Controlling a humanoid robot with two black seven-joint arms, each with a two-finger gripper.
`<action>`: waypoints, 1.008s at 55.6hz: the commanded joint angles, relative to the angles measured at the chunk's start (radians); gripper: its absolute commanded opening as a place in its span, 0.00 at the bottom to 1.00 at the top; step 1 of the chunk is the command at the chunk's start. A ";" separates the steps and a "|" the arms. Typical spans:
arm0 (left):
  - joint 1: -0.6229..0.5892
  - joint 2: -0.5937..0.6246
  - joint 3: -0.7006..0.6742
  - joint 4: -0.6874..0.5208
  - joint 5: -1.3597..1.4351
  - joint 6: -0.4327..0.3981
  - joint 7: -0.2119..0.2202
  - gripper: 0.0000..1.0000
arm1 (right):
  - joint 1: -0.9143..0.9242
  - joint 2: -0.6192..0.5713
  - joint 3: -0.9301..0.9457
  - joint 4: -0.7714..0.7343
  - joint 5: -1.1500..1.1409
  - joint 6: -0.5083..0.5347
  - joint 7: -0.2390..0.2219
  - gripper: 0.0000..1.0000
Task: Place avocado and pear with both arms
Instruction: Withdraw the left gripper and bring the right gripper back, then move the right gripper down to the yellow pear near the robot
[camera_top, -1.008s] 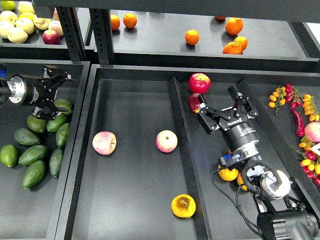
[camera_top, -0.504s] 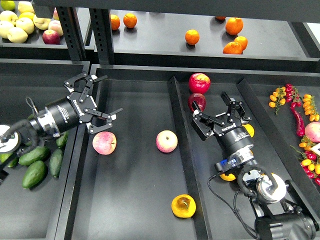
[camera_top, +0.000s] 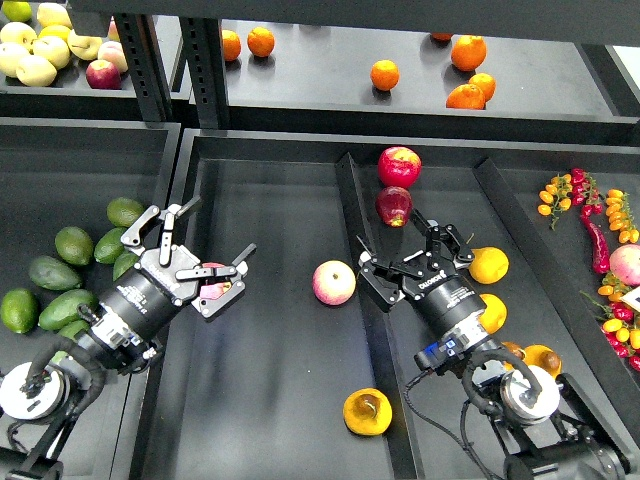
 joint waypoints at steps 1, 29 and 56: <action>0.039 0.000 -0.014 0.000 0.000 -0.014 0.000 0.99 | 0.001 -0.086 -0.024 -0.002 0.002 0.018 -0.072 1.00; 0.126 0.000 -0.063 0.000 0.003 -0.123 0.000 1.00 | 0.216 -0.322 -0.326 -0.039 -0.008 0.021 -0.173 1.00; 0.132 0.000 -0.091 0.000 0.002 -0.124 0.000 1.00 | 0.262 -0.431 -0.504 -0.033 -0.162 0.023 -0.173 1.00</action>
